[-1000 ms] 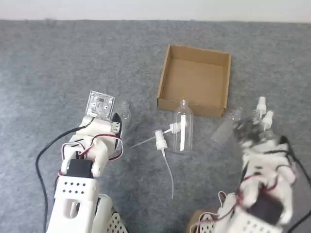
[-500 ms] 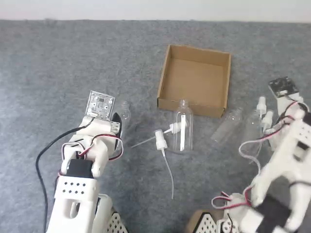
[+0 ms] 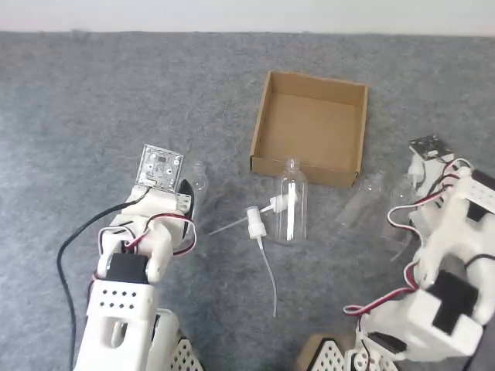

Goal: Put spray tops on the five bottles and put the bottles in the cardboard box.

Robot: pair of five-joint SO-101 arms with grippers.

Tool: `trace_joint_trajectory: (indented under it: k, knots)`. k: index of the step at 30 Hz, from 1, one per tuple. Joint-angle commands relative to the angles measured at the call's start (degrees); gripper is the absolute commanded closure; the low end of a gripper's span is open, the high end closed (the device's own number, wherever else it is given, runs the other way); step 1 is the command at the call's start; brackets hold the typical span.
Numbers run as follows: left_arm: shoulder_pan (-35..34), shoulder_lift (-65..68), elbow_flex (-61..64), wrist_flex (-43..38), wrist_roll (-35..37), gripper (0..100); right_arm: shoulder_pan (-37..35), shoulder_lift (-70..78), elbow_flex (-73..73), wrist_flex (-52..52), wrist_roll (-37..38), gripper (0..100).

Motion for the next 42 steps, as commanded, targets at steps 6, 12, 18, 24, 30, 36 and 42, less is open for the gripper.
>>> trace_joint_trajectory:
  k: [6,12,18,24,30,36,42]
  knots:
    - [0.1,-1.5,-0.7,-1.5,0.3,99,3.4,5.0,-2.5,-6.9,0.6,89.0]
    - [0.1,-1.5,-0.7,-1.5,0.3,99,11.3,4.8,-5.2,-8.0,0.4,98.9]
    - [0.1,-1.5,-0.7,-1.4,0.4,99,12.5,5.3,-7.8,-8.1,-4.7,98.9]
    - [0.1,-1.5,-0.7,-1.4,0.4,99,10.3,5.3,-7.2,-7.7,-6.1,89.5]
    - [0.1,-1.5,-0.7,-1.4,0.4,99,8.9,5.2,-6.5,-7.7,-6.1,78.6]
    - [0.1,-1.5,-0.7,-1.4,0.4,99,6.4,5.1,-7.4,-7.5,-6.1,78.5]
    - [0.1,-1.5,-0.7,-1.4,0.4,99,6.3,7.3,-11.9,-3.9,-5.7,75.6]
